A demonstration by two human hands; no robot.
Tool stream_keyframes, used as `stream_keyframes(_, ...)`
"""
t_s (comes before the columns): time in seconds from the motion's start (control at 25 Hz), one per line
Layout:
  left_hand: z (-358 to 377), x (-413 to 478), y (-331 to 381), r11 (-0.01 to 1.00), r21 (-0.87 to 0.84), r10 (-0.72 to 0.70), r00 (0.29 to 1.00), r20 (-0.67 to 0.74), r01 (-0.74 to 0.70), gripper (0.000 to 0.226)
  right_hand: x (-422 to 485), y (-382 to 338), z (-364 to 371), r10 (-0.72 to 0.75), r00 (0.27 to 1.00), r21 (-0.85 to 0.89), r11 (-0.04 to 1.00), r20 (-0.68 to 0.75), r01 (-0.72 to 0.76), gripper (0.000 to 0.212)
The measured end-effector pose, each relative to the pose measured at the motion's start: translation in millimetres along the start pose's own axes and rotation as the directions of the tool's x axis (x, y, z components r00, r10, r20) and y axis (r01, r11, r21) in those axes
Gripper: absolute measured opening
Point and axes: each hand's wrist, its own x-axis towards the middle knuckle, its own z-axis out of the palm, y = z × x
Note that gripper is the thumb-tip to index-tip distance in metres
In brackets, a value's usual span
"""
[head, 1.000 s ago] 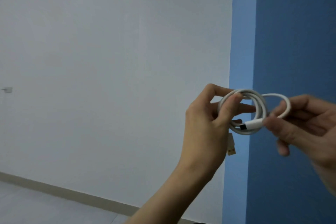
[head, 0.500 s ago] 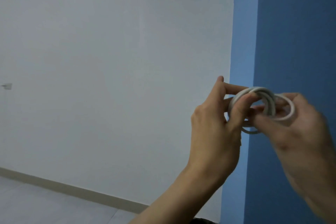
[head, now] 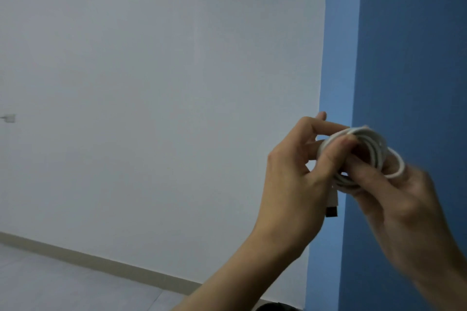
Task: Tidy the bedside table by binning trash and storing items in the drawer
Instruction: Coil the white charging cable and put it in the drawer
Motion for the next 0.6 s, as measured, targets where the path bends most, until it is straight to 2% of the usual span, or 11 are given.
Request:
stream_keyframes(0.12, -4, 0, 3, 0.997, -0.07, -0.026, 0.999, -0.046, 0.023, 0.009, -6, 3, -4, -0.025, 0.99, 0.113, 0.994, 0.138, 0.009, 0.044)
stream_keyframes(0.28, -6, -2, 7, 0.997, -0.067, -0.046, 0.999, -0.012, 0.045, 0.008, -8, 5, -8, -0.064, 0.992, 0.044, 0.997, 0.112, 0.059, 0.041)
stream_keyframes(0.4, -5, -1, 10, 0.99, -0.132, -0.057, 0.998, 0.004, 0.057, 0.009, -5, 0, -9, -0.13, 0.984, 0.018, 0.991, 0.121, 0.129, 0.032)
stream_keyframes(0.48, -6, 2, 11, 0.986, -0.162, -0.031, 0.999, -0.013, 0.029, 0.009, -7, 0, -11, -0.154, 0.984, -0.086, 0.983, 0.09, 0.162, 0.025)
stream_keyframes(0.6, -9, 6, 12, 0.984, -0.178, 0.009, 0.999, -0.033, -0.015, 0.008, -19, 2, -10, -0.132, 0.991, -0.351, 0.926, 0.039, 0.137, 0.023)
